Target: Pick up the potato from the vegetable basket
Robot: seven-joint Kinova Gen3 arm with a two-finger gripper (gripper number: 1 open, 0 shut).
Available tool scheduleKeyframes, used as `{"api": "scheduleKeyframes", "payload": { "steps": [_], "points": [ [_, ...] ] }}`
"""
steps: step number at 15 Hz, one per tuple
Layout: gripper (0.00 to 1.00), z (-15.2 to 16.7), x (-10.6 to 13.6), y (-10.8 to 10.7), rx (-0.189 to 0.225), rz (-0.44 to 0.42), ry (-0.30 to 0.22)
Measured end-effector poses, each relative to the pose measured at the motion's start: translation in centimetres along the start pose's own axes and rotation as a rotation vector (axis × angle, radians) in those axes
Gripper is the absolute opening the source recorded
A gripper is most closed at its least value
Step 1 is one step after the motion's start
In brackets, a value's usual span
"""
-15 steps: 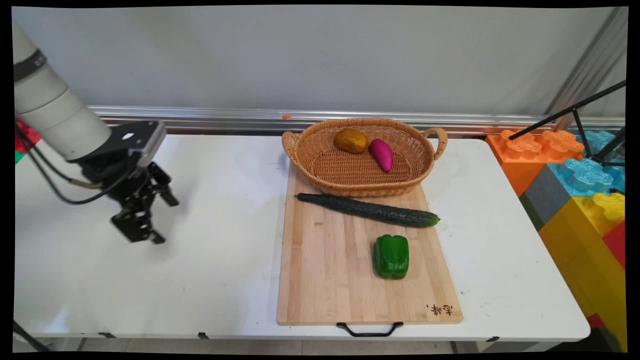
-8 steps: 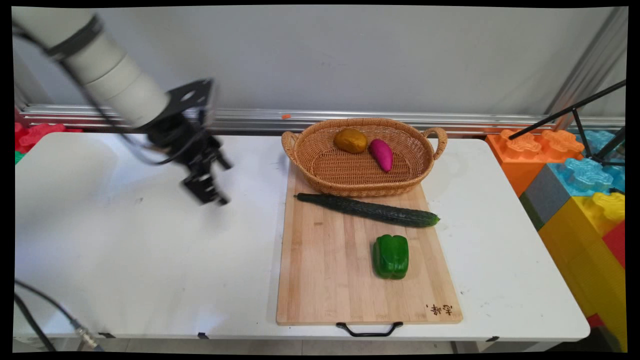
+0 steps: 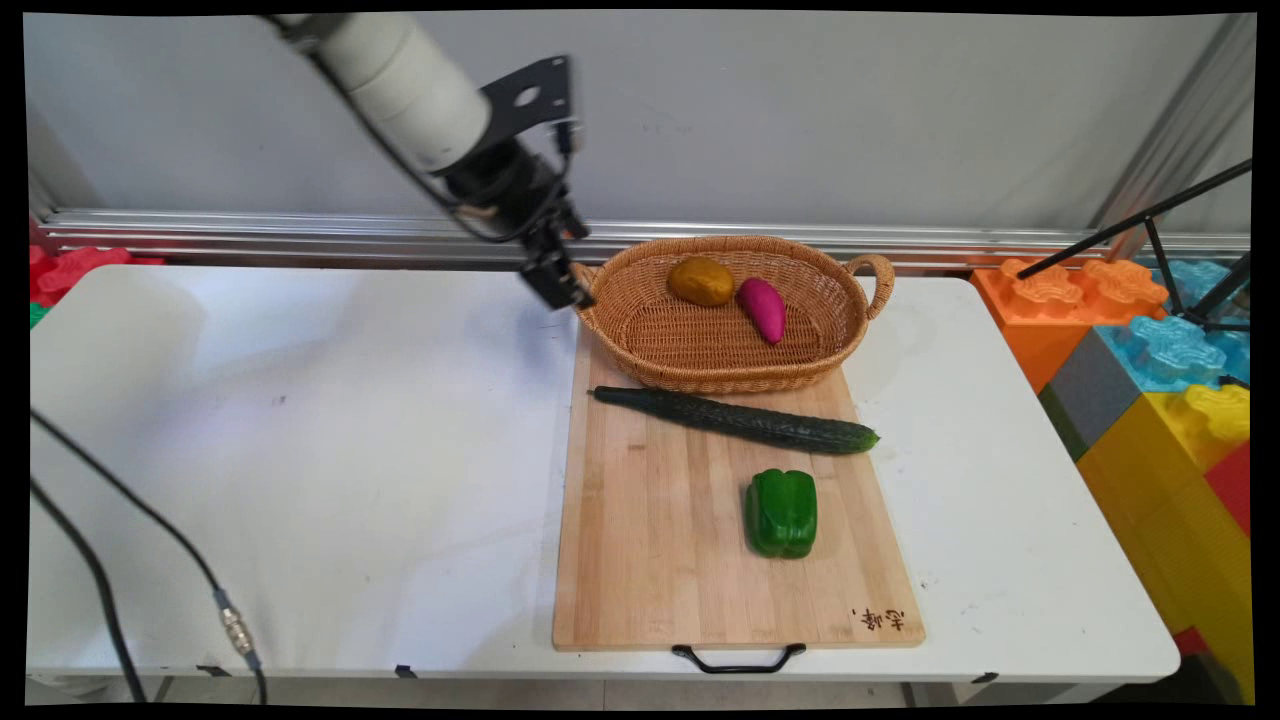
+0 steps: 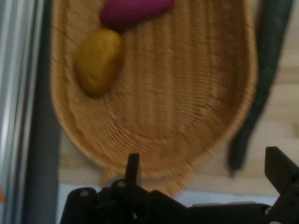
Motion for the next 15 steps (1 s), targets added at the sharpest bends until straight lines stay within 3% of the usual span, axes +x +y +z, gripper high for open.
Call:
{"api": "scheduleKeyframes", "payload": {
  "steps": [6,15],
  "points": [
    [1.0,6.7,3.9,-2.9,0.09,0.17,0.012],
    [1.0,18.1,6.3,-5.0,0.153,0.303,-0.007]
  ]
}}
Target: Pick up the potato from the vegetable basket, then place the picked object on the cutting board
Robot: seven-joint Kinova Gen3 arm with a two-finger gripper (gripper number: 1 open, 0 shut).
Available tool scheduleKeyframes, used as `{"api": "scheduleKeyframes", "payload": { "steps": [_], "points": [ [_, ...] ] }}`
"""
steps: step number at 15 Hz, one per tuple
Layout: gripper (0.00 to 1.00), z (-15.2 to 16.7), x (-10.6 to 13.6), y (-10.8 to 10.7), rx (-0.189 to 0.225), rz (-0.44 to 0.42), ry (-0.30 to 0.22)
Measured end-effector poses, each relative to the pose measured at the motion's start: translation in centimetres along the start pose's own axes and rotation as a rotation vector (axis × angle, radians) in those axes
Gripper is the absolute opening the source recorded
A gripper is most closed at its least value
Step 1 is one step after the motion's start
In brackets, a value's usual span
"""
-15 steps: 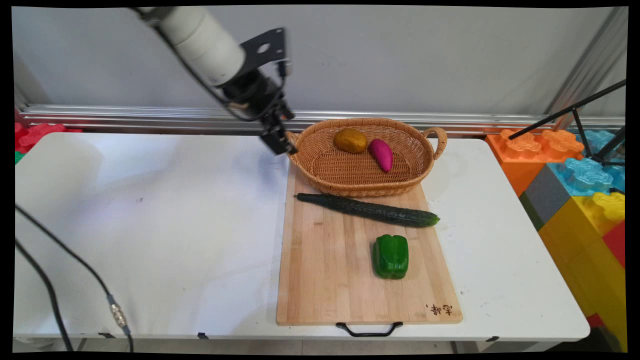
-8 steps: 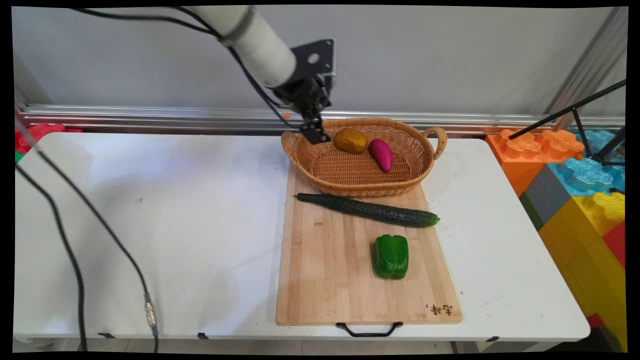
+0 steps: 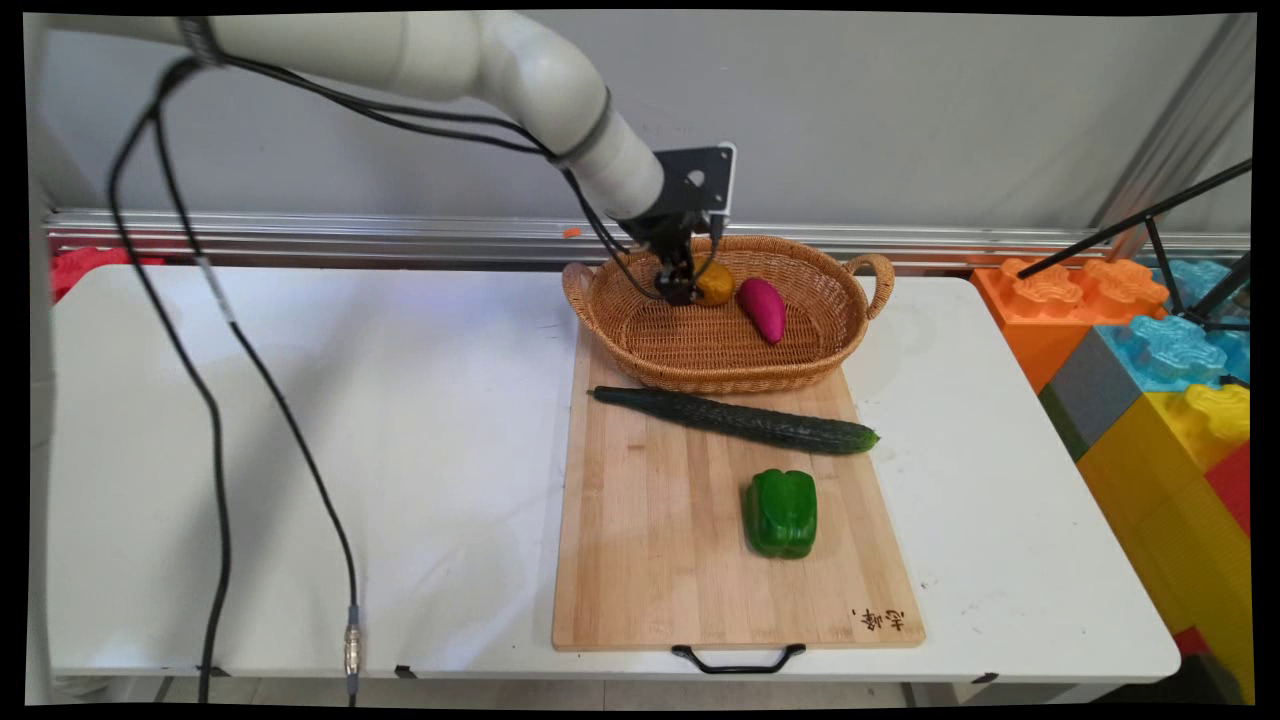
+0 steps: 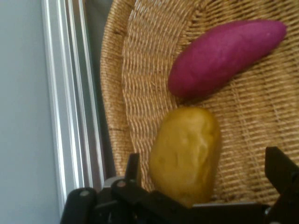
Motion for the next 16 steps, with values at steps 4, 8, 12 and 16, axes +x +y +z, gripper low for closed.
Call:
{"api": "scheduleKeyframes", "payload": {
  "steps": [4,8,12,16],
  "points": [
    [1.0,3.6,0.4,-0.1,0.014,0.029,-0.009],
    [1.0,5.8,0.7,-0.2,0.023,0.049,-0.016],
    [0.0,6.6,0.9,-0.1,0.022,0.064,-0.023],
    [0.0,5.9,1.3,0.1,0.014,0.071,-0.025]
  ]
}}
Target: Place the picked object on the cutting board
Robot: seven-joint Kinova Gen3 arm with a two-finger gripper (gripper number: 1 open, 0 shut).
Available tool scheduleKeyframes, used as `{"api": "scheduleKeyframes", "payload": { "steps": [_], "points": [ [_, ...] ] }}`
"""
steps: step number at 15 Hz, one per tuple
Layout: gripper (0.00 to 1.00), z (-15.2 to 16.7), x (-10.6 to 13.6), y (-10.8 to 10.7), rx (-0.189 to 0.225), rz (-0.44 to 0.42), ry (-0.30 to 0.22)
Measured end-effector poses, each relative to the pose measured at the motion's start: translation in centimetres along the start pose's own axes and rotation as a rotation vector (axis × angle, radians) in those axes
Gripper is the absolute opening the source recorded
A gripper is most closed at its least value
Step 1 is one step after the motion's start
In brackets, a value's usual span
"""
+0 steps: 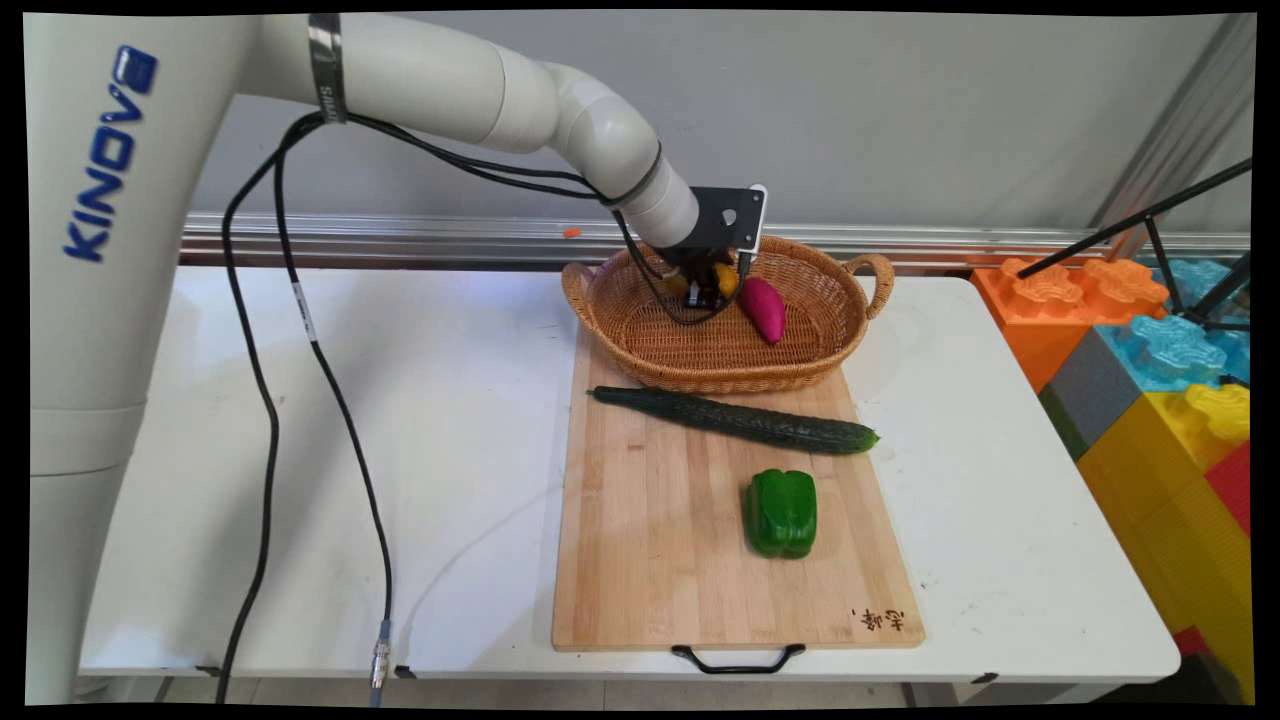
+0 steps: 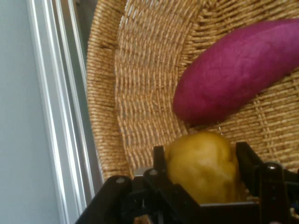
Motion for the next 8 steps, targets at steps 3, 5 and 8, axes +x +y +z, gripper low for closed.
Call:
{"api": "scheduleKeyframes", "payload": {
  "steps": [3,5,8],
  "points": [
    [0.0,-2.3,0.2,-0.1,-0.002,-0.021,0.006],
    [0.0,-4.4,0.4,-0.4,0.007,-0.053,0.014],
    [0.0,-8.7,1.0,-0.9,0.018,-0.121,0.025]
  ]
}}
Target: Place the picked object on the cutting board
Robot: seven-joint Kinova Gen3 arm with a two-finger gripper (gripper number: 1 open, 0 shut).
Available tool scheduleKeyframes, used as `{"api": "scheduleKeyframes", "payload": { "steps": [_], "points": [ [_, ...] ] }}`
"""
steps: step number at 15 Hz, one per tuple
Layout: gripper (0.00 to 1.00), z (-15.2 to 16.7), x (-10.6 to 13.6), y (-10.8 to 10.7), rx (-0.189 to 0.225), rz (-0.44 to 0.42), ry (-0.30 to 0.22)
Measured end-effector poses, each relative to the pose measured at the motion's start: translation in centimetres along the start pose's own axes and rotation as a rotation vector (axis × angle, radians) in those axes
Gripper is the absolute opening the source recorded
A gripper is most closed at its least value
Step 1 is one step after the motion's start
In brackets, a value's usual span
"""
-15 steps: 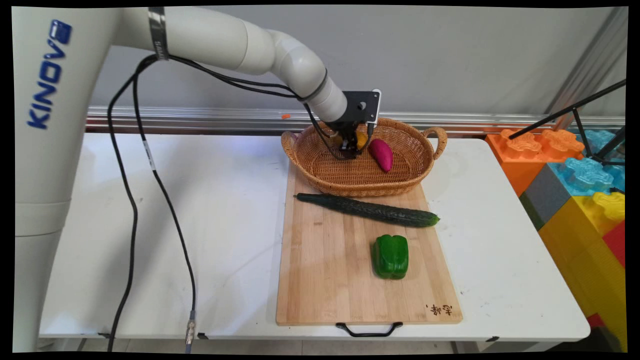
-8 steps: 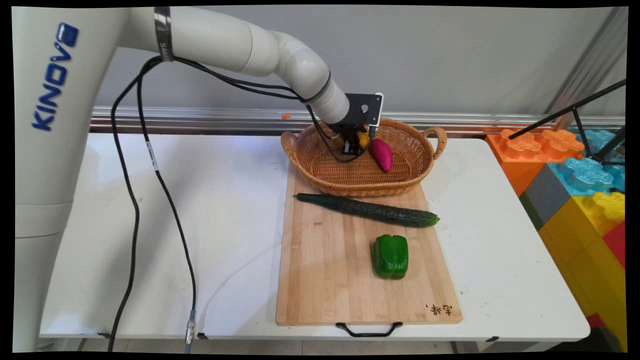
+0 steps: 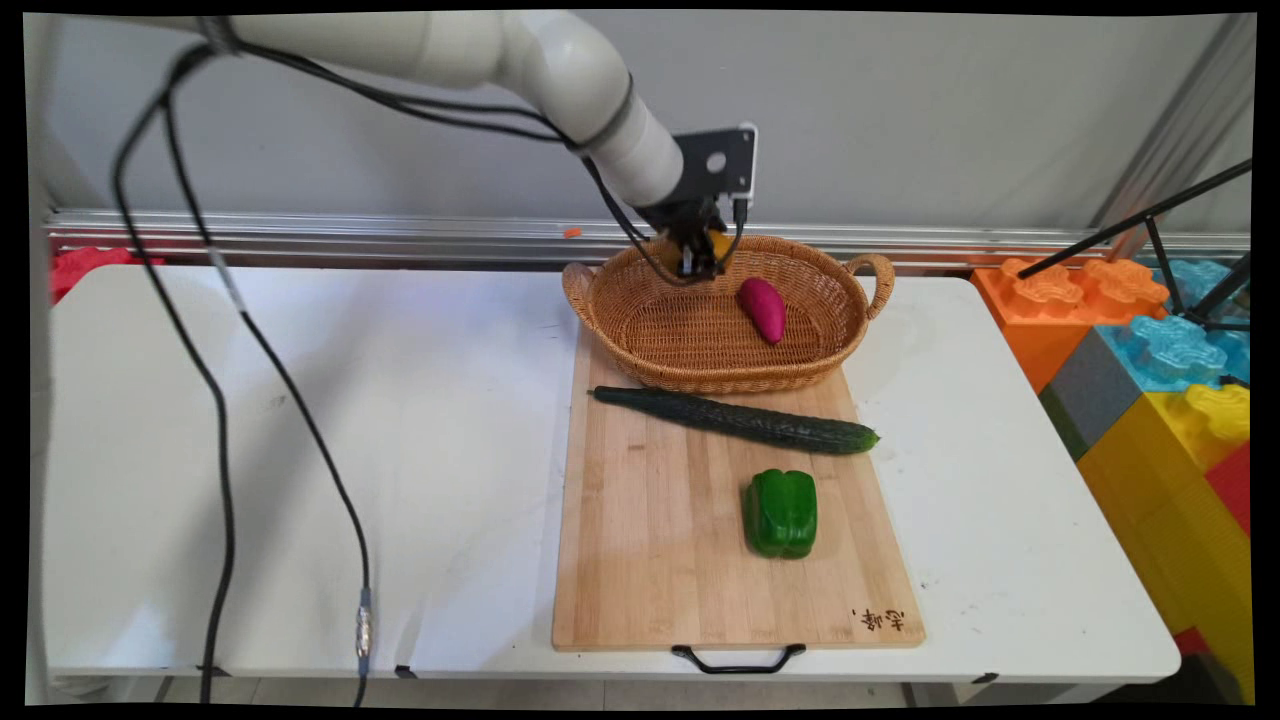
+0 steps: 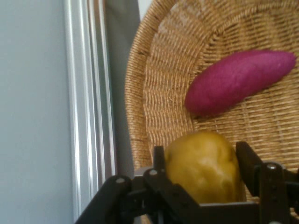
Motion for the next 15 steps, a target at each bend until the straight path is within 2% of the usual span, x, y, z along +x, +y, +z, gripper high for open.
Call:
{"api": "scheduleKeyframes", "payload": {
  "steps": [3,7,10,13,15],
  "points": [
    [0.0,-3.9,1.2,0.6,-0.024,-0.063,0.011],
    [0.0,-8.7,2.5,2.7,-0.091,-0.127,0.026],
    [0.0,-12.6,3.0,5.8,-0.175,-0.156,0.031],
    [0.0,-14.7,2.7,9.1,-0.242,-0.157,0.03],
    [0.0,-15.0,2.2,11.4,-0.272,-0.146,0.029]
  ]
}}
